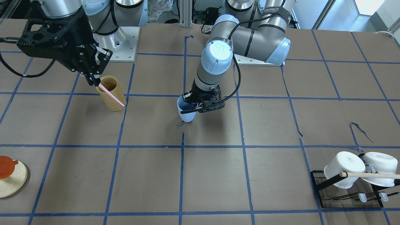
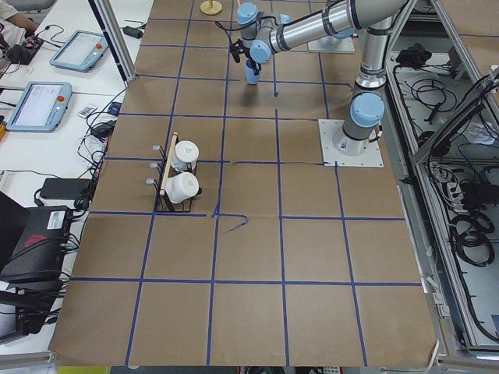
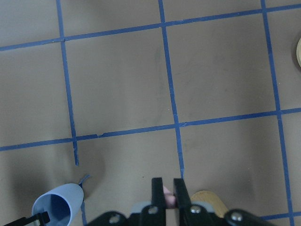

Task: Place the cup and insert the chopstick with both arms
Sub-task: 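Release the blue cup and raise the left gripper while the right carries the chopstick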

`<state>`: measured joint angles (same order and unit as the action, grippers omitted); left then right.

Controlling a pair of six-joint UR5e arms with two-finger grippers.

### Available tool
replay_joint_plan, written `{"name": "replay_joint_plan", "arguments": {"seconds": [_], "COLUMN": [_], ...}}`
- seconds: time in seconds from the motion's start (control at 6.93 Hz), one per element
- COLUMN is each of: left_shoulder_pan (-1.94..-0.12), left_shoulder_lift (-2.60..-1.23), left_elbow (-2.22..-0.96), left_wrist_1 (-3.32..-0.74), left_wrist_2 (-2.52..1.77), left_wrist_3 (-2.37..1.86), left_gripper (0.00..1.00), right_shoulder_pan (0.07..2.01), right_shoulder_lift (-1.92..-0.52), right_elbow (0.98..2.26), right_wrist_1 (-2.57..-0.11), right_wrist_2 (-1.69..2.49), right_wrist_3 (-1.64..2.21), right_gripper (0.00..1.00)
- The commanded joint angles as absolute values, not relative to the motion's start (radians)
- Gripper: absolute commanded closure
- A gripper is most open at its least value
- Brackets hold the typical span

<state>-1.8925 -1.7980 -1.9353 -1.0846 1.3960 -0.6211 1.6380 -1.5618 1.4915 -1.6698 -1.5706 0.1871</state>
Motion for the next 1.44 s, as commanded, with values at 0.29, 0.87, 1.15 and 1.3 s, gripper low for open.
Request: {"name": "replay_joint_plan", "arguments": {"seconds": [0.29,0.87,1.15,1.3], "left_shoulder_pan": [-1.87,-1.588,-1.537,-1.532], "left_shoulder_lift": [-1.746,-1.606,-1.543,-1.522], "left_elbow": [-1.869,-1.737,-1.729,-1.685], "left_wrist_1": [-1.101,-1.379,-1.416,-1.404], "left_wrist_2": [1.399,1.523,1.54,1.545], "left_wrist_3": [-0.609,-0.008,0.084,0.086], "left_gripper": [0.0,0.0,0.0,0.0], "right_shoulder_pan": [1.684,1.832,1.966,1.997], "right_shoulder_lift": [-1.572,-1.578,-1.571,-1.568], "right_elbow": [1.54,1.54,1.561,1.586], "right_wrist_1": [-1.759,-1.822,-1.839,-1.865], "right_wrist_2": [-1.614,-1.615,-1.664,-1.666], "right_wrist_3": [0.25,0.426,0.599,0.638], "right_gripper": [0.93,0.93,0.93,0.93]}}
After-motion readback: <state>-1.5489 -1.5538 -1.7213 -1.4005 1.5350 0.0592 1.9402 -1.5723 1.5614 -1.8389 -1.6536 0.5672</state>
